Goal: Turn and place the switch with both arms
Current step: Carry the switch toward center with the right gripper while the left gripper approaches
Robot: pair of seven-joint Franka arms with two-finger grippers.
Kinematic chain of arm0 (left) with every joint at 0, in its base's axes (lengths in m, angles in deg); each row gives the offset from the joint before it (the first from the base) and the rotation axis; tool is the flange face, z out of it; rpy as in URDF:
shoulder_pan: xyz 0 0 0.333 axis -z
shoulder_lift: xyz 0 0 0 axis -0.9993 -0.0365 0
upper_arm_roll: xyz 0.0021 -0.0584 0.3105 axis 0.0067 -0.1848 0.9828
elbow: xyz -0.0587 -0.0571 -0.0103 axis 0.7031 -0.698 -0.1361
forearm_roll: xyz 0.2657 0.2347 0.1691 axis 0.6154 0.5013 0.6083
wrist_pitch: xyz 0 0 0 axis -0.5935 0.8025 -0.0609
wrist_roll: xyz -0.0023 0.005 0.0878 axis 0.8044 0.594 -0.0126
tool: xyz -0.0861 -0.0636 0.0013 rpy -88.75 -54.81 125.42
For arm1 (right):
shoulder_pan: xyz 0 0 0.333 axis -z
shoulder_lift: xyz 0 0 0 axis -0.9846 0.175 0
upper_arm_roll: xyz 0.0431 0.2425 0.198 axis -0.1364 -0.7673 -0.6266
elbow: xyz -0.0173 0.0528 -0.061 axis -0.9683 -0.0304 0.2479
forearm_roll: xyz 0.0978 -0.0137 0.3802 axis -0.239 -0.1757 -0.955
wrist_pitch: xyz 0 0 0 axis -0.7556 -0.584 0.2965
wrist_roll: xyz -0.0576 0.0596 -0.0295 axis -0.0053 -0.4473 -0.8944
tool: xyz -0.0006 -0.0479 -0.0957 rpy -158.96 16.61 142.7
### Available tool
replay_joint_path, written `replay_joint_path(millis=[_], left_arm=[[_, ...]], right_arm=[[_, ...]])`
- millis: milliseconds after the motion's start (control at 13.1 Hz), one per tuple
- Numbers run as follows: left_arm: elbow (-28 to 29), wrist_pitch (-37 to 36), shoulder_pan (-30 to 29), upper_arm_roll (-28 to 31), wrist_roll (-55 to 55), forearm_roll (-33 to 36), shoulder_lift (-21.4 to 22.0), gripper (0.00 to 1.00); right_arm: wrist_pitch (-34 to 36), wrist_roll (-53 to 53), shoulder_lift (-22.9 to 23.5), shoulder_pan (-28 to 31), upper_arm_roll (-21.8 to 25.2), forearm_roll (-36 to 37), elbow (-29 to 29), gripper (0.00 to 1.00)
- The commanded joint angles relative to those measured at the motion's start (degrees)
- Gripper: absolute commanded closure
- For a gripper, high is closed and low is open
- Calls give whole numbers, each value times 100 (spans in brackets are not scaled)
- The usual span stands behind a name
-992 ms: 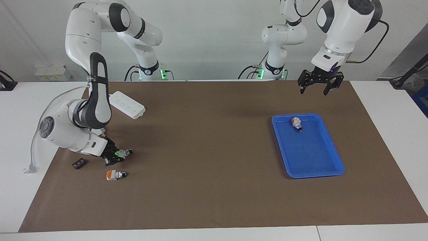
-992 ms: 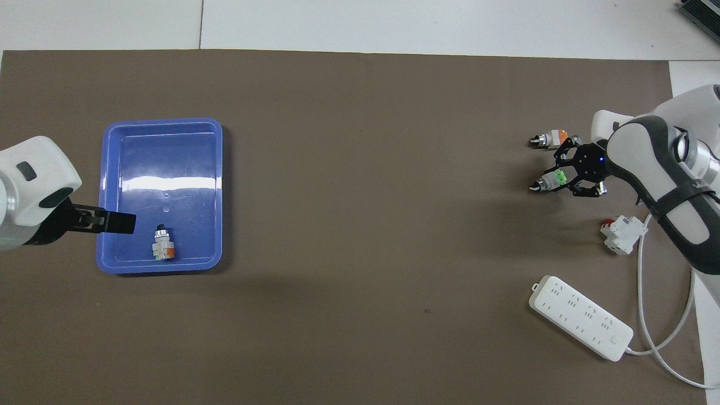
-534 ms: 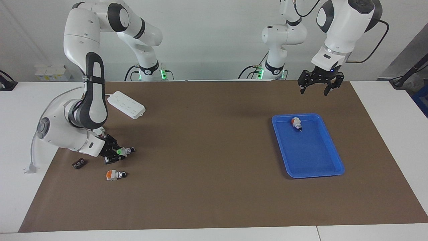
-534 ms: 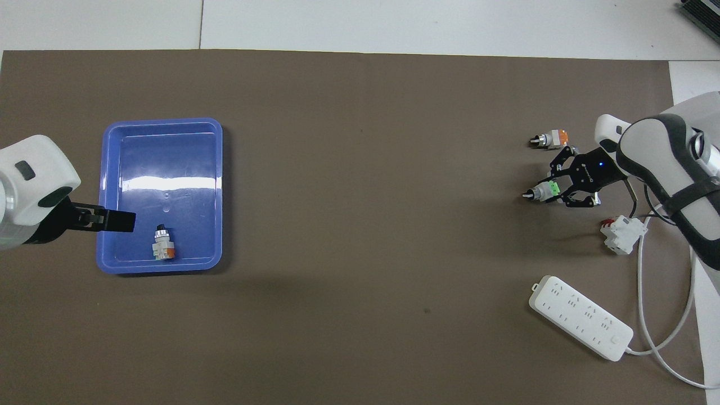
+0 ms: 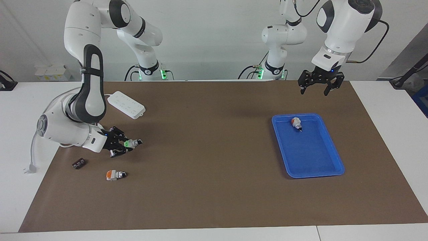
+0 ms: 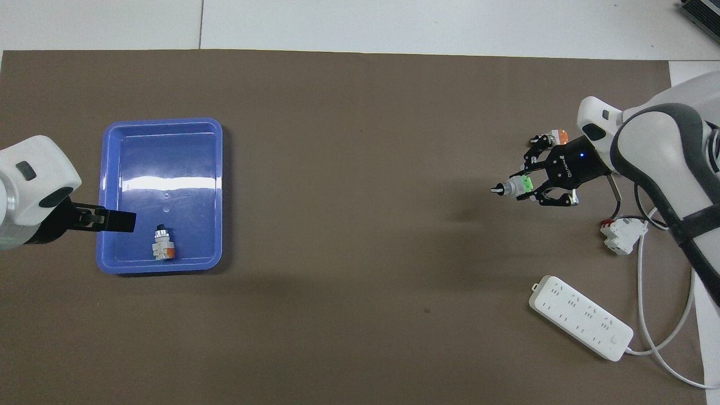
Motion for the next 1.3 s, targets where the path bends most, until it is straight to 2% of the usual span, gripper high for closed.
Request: replay_joint_path(millis=[0,76,153,458,611,687,992,1221], left_arm=[[317,30,88,7,18,-91,246,2],[362,-6,149,7,18,-405,281,4],[432,-93,150,15,27,-869,334,13],[669,-199,299,-11,369,-1549,483,9],[731,-77,439,-11,1008,-2224,414,15],[792,28,449,-11,1203,-2689,378,20],[977,809,843,-11,1932,-4325,133,25],[916,1338,1064,-20,2793,-5572,35,35]], right_arm=[[-53,615,-592,-309,7,-186,416,100],[-88,827,-698,-502,7,-186,416,100],[-123,986,-768,-695,7,-229,416,100],[-465,1530,-1067,-1302,7,-318,486,100],[-720,1961,-1330,-1635,7,-379,565,100],[-851,2120,-1445,-1785,7,-527,635,100],[-1563,2192,-1823,-2181,7,-1607,986,100],[-1626,2209,-1938,-2261,7,-1900,1119,100]])
